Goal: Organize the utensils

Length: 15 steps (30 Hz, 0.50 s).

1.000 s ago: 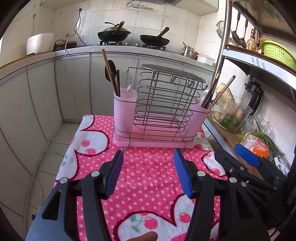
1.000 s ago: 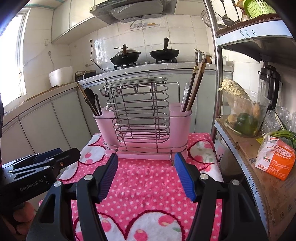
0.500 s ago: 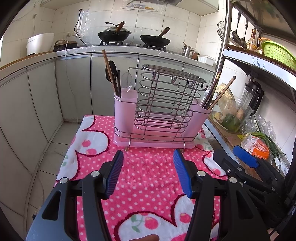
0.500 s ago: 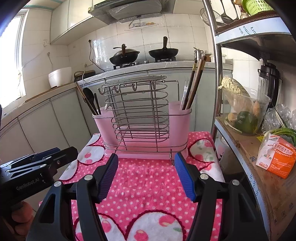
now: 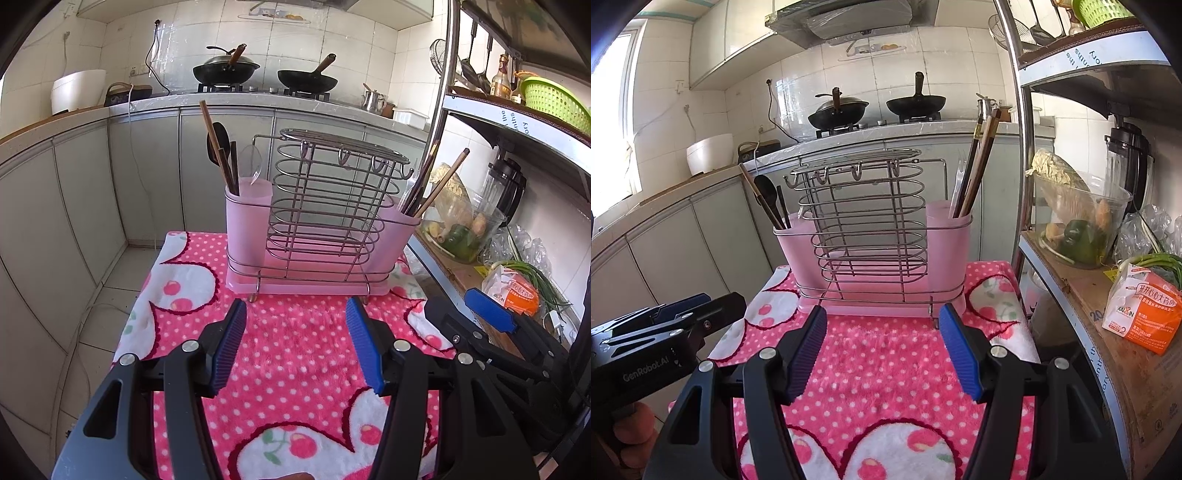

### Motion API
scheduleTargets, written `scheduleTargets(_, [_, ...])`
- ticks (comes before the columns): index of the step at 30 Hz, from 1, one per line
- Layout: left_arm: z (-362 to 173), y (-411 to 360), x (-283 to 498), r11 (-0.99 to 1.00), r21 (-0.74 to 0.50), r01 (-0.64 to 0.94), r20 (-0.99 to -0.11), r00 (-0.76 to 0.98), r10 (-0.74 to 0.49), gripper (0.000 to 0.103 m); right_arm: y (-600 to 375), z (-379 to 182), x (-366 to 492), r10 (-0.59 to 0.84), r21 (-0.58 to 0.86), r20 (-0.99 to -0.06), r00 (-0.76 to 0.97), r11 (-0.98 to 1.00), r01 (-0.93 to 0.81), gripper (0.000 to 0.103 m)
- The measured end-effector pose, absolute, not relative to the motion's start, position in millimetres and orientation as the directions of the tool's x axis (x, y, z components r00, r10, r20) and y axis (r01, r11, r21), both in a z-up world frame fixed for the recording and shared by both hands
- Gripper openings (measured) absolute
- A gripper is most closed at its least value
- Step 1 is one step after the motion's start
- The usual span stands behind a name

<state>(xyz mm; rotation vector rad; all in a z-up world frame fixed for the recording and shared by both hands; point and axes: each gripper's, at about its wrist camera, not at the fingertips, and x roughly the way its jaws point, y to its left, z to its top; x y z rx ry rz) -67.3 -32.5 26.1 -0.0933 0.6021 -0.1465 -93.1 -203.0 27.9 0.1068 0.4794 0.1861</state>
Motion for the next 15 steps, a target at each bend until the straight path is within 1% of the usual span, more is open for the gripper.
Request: scheduleTargets(15, [25.4,-35.7,-67.3,0.986,-0.112,0.124,-0.551,0.818,-0.166,0.057,-204.3,24.7,-92.3,0.199,0.146,-0.447,0.872,0.978,-0.148,0.063])
